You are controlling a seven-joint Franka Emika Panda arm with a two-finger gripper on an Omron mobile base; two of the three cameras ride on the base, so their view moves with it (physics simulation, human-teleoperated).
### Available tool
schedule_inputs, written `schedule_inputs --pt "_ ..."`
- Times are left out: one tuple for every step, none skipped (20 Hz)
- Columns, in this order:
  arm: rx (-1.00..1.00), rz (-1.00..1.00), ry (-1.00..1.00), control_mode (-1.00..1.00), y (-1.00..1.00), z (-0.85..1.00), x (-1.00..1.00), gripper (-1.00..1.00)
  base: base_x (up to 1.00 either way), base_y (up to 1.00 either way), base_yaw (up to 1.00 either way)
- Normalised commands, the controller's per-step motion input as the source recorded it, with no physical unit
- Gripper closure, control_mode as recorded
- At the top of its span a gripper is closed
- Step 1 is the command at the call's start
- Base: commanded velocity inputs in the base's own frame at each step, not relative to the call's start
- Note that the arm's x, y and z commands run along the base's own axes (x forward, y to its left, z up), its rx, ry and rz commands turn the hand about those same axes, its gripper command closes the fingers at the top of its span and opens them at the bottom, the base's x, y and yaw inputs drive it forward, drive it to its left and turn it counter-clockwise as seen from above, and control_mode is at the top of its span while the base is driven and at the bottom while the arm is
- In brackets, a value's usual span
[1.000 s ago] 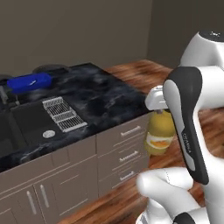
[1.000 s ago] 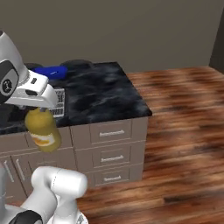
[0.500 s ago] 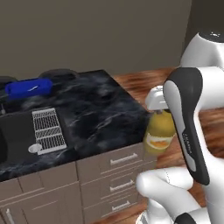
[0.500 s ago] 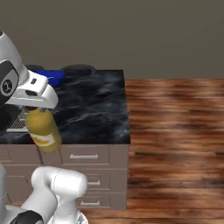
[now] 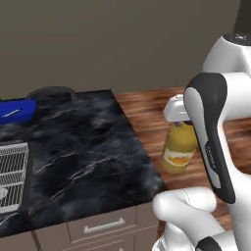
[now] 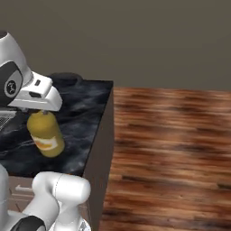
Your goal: Place the drinks on the dining counter in a tight cluster.
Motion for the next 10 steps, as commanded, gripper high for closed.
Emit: schedule_inputs --pt "0.00 0.00 0.00 1.00 0.00 0.00 0.00 1.00 0.94 -1.00 0.41" --pt "0.00 0.00 0.00 1.00 0.00 0.00 0.00 1.00 0.80 -1.00 0.47" --pt "0.00 0.00 0.00 1.00 0.00 0.00 0.00 1.00 0.75 -0.96 0.52" --pt "0.00 0.00 0.00 1.00 0.00 0.00 0.00 1.00 0.65 -0.85 0.60" --pt "0.00 0.00 0.00 1.00 0.00 0.00 0.00 1.00 0.54 -0.84 0.64" --pt "0.00 0.00 0.00 1.00 0.00 0.00 0.00 1.00 0.53 -0.86 0.67" --pt "0.00 0.00 0.00 1.00 0.00 0.00 0.00 1.00 0.55 -0.91 0.68" --pt "0.00 0.00 0.00 1.00 0.00 0.00 0.00 1.00 0.42 -1.00 0.65" --pt "0.00 0.00 0.00 1.00 0.00 0.00 0.00 1.00 0.00 -1.00 0.56" --pt "0.00 0.00 0.00 1.00 0.00 0.00 0.00 1.00 -0.03 -1.00 0.51"
